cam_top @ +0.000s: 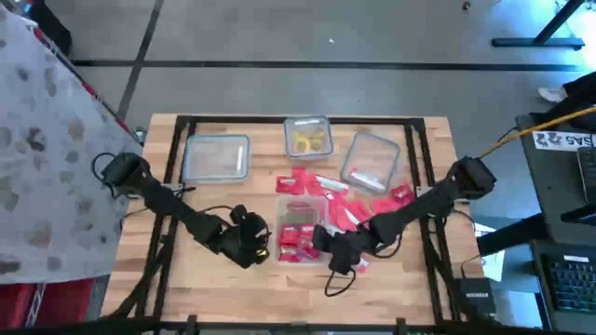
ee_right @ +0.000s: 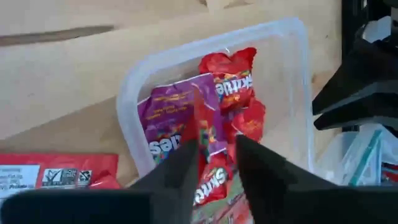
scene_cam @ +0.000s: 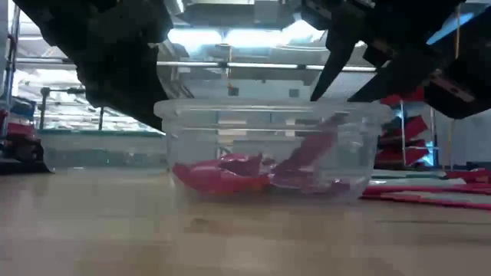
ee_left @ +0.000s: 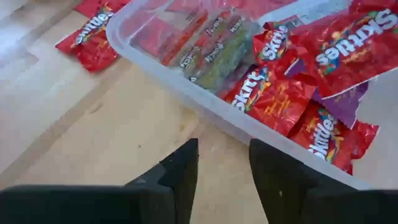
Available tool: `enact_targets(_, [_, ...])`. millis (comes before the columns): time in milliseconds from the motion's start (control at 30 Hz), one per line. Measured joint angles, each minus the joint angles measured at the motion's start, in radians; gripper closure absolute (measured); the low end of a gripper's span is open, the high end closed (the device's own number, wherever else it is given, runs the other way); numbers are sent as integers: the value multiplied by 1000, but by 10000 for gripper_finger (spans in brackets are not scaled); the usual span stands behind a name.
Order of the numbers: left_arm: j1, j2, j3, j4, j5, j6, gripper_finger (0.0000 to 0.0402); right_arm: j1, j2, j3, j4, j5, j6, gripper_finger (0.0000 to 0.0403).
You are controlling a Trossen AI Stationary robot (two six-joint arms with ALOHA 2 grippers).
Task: Sort candy
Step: Put the red candy into the rectangular transparent bin
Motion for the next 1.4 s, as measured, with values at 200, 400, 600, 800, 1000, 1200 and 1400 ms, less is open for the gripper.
enact_targets(200, [0,0,0,0,0,0,273,11,0,22,-29,368,-41,236])
enact_targets(400, [0,0,0,0,0,0,273,14,-2,77,-39,481,-72,235])
enact_targets(600, [0,0,0,0,0,-7,273,28,-2,107,-41,371,239,235])
enact_targets(800, [0,0,0,-1,0,-7,273,12,-20,193,-306,423,702,251])
enact_targets(1000, [0,0,0,0,1,-7,273,-29,-132,222,-747,66,1065,264])
enact_targets(1200, [0,0,0,1,2,-7,273,-39,-283,85,-933,10,1428,265])
enact_targets(1400, [0,0,0,5,3,-7,273,-84,-380,-115,-1089,85,1903,265])
